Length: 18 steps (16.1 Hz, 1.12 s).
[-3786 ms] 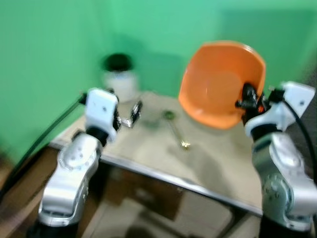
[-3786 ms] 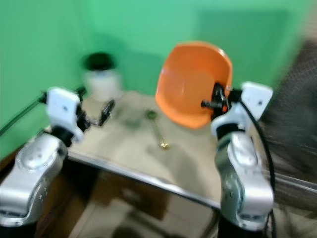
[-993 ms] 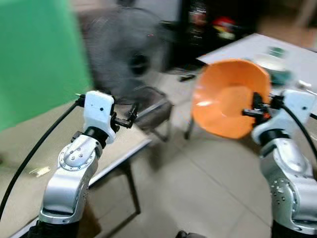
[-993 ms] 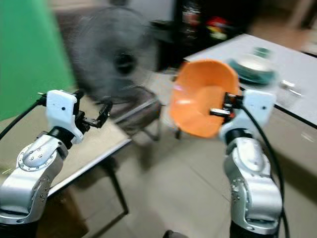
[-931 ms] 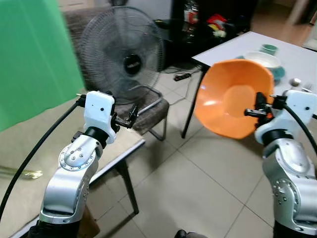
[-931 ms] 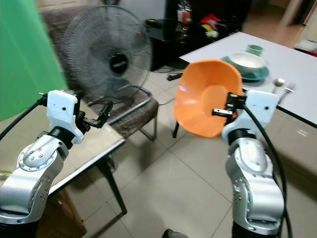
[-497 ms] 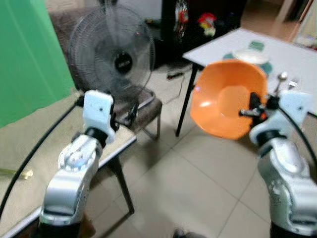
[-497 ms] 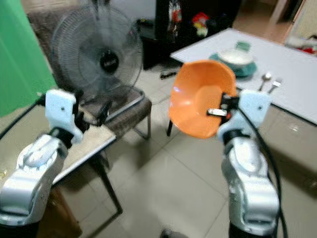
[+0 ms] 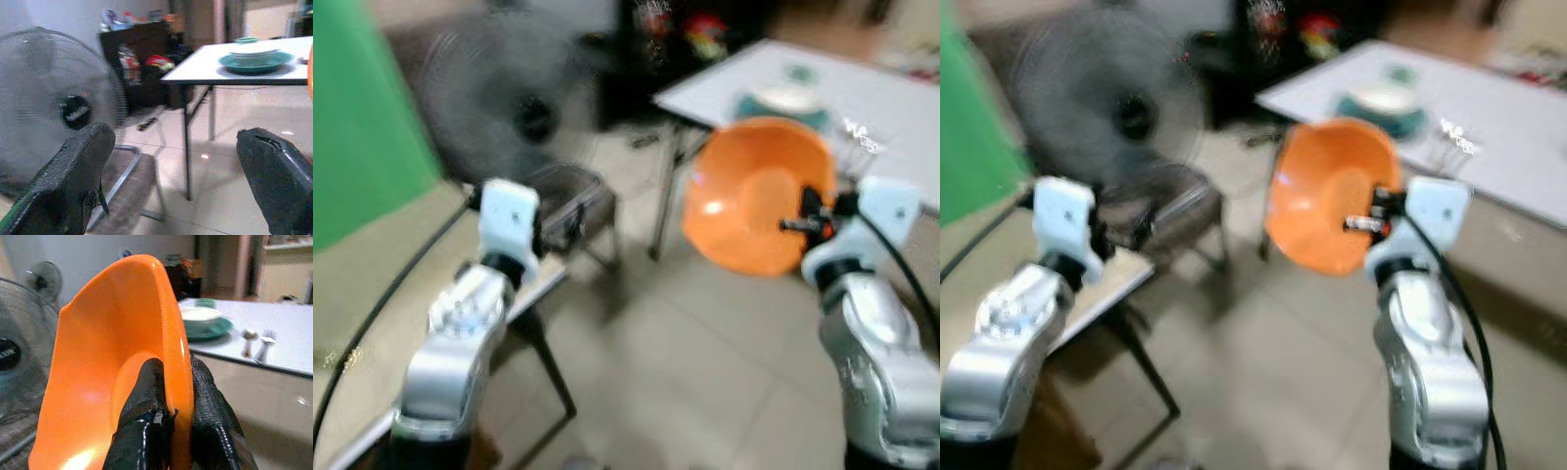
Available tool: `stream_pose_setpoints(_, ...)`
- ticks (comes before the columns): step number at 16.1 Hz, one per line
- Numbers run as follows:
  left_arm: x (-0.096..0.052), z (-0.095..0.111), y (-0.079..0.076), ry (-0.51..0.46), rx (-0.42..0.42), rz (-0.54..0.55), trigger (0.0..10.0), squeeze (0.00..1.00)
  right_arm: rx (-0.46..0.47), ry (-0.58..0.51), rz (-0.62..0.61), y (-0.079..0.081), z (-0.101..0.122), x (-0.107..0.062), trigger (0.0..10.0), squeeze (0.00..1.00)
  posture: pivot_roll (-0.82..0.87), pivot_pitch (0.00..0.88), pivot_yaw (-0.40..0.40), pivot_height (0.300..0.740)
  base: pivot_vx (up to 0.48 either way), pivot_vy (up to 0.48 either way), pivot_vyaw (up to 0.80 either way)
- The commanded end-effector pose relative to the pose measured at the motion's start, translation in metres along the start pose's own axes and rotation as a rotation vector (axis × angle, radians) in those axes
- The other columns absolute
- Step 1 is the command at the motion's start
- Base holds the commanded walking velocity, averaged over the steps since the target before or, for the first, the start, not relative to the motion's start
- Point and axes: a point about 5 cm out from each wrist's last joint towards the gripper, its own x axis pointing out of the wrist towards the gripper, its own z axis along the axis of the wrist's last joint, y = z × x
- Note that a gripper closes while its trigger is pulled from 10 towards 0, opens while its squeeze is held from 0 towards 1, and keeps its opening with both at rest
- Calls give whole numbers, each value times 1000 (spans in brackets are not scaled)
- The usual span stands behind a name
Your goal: Setting the table
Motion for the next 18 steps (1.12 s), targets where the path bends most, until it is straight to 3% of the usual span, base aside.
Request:
stream_pose_setpoints(1, 0, -3, 0, 22, -34, 2, 10000, 0, 0, -43, -3, 0, 11, -1, 10000, 0, 83, 0, 0, 740, 0, 480, -800)
stream_pose_setpoints(4, 1, 0, 1, -4, 38, 7, 10000, 0, 4, -38, -17, 0, 10, -2, 10000, 0, 77, 0, 7, 740, 0, 0, -800)
stream_pose_setpoints(7, 2, -5, -1, 31, -6, -2, 10000, 0, 7, -36, -25, -1, 10, -3, 10000, 0, 72, 0, 15, 740, 0, -320, -800)
stream_pose_setpoints(9, 3, -4, -3, 29, -19, -17, 10000, 0, 8, -34, -29, -2, 10, -3, 10000, 0, 71, 0, 16, 740, 0, 480, 0)
stream_pose_setpoints(14, 1, -5, -3, 21, -22, -8, 10000, 0, 44, 21, 16, 2, 6, -3, 10000, 0, 72, 0, 11, 740, 0, 0, 0)
stream_pose_setpoints(18, 0, -3, -7, -6, -31, -21, 10000, 0, -9, 65, 5, 1, -1, -3, 10000, 0, 70, 0, 9, 740, 0, 0, 0)
